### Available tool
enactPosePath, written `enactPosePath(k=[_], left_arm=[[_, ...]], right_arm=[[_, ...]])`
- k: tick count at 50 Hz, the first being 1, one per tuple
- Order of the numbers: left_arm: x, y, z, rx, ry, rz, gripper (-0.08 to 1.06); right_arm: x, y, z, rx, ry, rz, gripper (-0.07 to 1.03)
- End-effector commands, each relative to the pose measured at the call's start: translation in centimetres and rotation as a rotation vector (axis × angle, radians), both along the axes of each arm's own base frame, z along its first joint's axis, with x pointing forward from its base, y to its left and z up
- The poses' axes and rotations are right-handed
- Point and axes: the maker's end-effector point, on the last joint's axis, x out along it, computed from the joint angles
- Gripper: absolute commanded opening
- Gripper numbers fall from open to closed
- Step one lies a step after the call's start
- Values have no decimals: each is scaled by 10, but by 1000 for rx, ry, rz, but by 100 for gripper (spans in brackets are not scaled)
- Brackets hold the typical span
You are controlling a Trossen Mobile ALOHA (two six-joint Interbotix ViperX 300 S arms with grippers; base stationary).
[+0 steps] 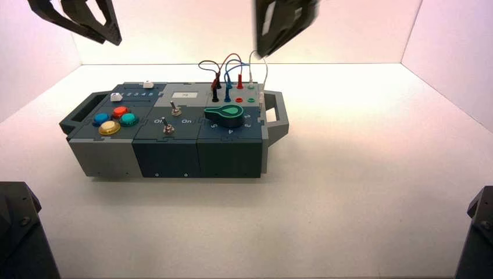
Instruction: Turn the knob to position 6.
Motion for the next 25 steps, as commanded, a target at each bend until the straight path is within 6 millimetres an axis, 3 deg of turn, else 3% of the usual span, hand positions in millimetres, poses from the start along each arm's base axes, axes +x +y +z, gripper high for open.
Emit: enactPosePath(k=[1,11,25], left_arm=[[3,-2,7,-7,-27,-5,43],[5,-2,9,-8,-39,-3,43],[10,9,13,-13,-59,50,35]], right_arm=[[-6,33,4,18,-9,66,18],[-6,60,-19,-22,24,109,8],[0,68,-36,-54,45,113,4]])
